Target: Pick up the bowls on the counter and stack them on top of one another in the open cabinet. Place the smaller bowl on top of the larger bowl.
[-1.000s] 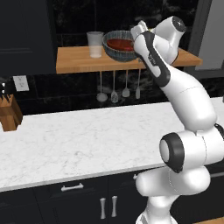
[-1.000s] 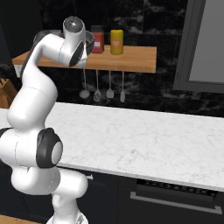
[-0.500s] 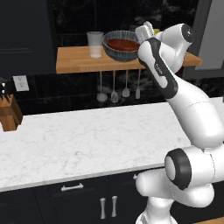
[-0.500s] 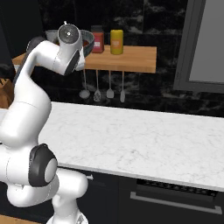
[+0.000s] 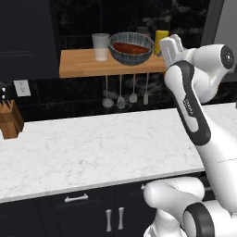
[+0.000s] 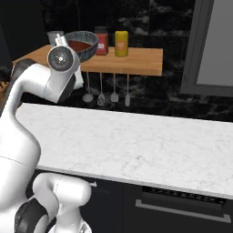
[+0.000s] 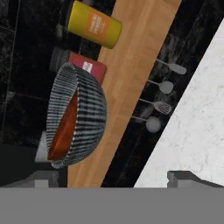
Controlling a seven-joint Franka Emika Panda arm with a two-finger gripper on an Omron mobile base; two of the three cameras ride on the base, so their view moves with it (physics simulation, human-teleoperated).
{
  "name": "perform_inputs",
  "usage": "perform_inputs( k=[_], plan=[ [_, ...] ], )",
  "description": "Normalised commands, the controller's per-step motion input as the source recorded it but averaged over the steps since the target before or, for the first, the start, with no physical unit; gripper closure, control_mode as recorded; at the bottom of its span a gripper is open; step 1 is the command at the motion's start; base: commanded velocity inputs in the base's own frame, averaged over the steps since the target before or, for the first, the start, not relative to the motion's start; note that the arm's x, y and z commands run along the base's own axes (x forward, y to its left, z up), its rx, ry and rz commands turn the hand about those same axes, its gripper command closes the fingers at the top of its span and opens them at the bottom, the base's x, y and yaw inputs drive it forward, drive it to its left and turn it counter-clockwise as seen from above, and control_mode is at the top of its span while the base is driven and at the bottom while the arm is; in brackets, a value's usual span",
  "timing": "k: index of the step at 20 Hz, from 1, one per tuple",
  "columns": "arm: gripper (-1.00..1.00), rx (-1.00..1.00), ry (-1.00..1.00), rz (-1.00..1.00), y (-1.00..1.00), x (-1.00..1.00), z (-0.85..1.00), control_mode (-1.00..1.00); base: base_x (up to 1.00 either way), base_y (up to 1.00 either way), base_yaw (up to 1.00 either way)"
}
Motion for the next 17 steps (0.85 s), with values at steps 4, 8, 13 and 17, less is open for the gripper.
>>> perform_inputs(
  k=[4,8,13,17],
  plan=[
    [-1.0,0.0,0.0,0.0,-0.17,-1.0,-0.2,-1.0,0.0,0.0,0.0],
    [-1.0,0.0,0.0,0.0,-0.09,-1.0,-0.3,-1.0,0.0,0.0,0.0],
    [-1.0,0.0,0.01,0.0,-0.15,-0.95,-0.21,-1.0,0.0,0.0,0.0],
    [-1.0,0.0,0.01,0.0,-0.33,-0.7,-0.22,-1.0,0.0,0.0,0.0]
  ],
)
